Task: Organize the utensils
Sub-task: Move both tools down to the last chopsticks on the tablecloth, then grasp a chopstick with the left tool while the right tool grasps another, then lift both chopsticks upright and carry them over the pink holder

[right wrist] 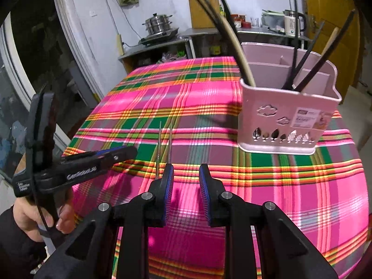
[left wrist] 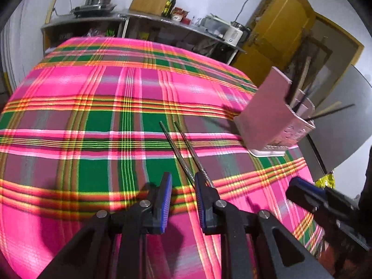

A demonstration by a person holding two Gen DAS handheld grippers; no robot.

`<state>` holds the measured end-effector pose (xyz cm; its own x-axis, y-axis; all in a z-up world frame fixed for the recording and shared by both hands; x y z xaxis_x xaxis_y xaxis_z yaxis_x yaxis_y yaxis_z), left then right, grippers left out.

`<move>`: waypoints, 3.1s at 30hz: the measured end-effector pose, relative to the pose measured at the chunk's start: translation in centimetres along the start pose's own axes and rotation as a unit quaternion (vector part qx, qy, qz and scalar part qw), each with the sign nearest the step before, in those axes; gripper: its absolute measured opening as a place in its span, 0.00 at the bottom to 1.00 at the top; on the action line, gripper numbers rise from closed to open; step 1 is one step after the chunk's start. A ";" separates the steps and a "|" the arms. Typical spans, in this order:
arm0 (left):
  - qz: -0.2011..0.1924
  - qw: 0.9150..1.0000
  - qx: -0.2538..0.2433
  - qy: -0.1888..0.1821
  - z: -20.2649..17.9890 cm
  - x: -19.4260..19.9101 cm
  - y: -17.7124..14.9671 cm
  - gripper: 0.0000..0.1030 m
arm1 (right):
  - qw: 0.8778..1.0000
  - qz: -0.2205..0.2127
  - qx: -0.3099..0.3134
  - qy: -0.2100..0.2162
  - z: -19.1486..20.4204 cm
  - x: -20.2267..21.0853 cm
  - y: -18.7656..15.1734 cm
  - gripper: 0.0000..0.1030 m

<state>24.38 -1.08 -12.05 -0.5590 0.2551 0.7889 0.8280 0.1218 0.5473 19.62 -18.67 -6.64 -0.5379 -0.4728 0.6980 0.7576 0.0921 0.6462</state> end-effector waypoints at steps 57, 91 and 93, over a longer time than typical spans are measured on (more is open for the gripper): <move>0.017 0.992 -0.015 0.121 5.0 -2.9 2.6 0.08 | 0.994 0.095 0.057 -0.020 1.9 -15.1 5.3 0.05; -0.083 0.995 -0.056 0.021 -1.4 9.6 5.2 0.04 | 0.998 -0.039 0.039 0.015 3.7 0.7 7.7 0.05; -0.087 0.994 -0.061 0.018 -1.8 10.1 5.2 0.04 | 0.998 -0.045 0.038 0.015 3.6 1.5 7.7 0.05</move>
<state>22.96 0.44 -0.77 -0.6958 0.2058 0.6881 0.7089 0.0431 0.7040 23.35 -15.49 0.53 -0.5910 -0.5078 0.6268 0.6756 0.1130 0.7286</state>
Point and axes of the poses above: each gripper's, at about its wrist camera, not at the fingertips, and x roughly against the way its jaws point, z to its left, y to its top, the point moved 2 cm from there along -x, roughly the way its jaws point, and after that the axes turned 7 degrees about y, right-handed, at the moved point
